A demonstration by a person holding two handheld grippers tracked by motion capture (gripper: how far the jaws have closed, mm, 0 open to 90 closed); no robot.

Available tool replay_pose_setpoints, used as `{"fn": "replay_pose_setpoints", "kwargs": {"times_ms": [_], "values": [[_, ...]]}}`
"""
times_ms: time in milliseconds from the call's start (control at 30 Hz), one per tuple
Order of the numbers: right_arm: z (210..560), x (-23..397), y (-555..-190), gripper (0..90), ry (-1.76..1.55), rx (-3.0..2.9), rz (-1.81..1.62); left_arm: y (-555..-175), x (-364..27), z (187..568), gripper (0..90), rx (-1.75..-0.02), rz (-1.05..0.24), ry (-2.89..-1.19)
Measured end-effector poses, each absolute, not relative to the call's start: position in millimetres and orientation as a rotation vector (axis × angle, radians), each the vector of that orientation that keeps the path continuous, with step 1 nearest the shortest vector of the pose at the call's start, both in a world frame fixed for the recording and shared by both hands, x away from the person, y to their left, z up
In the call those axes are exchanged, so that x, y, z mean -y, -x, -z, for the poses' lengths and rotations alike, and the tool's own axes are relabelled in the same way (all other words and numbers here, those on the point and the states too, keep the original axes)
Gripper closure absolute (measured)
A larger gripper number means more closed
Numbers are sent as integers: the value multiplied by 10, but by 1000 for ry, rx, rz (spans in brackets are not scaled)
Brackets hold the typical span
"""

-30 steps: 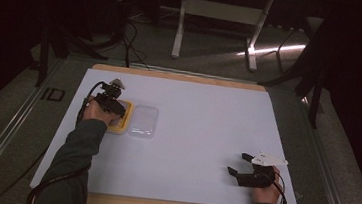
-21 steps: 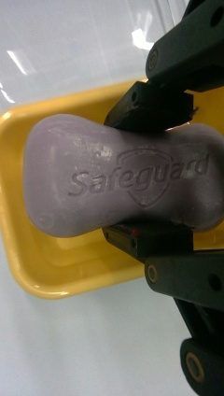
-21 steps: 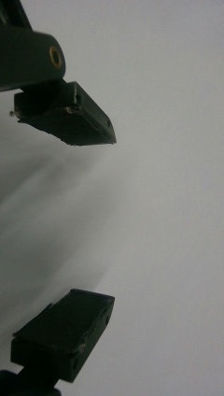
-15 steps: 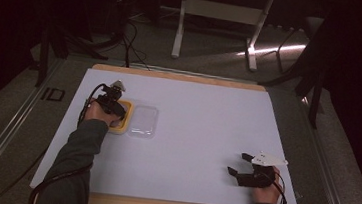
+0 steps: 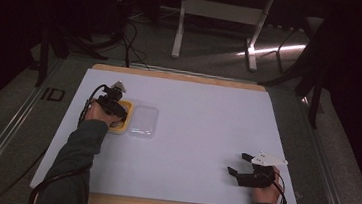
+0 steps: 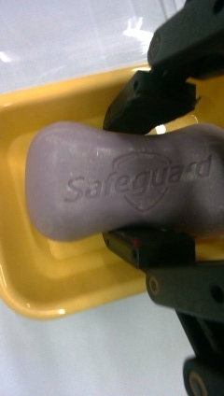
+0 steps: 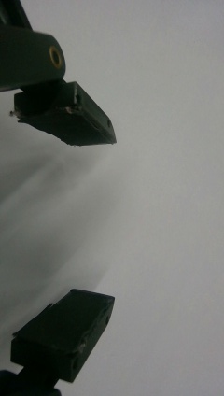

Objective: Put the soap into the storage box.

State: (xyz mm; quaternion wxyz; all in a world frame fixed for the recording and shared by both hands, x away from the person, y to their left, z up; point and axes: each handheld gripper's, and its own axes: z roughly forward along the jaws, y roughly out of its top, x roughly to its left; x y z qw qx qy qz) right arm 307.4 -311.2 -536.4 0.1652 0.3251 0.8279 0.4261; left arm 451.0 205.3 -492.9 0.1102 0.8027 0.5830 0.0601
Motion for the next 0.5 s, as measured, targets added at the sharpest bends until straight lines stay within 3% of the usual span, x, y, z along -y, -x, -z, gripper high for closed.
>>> {"fn": "replay_pose_setpoints", "kwargs": {"times_ms": [500], "values": [[5363, 3111, -3074, 182, -925, -2359, -1212, -4436, -2089, 4866, 377, -1685, -198, -2340]]}}
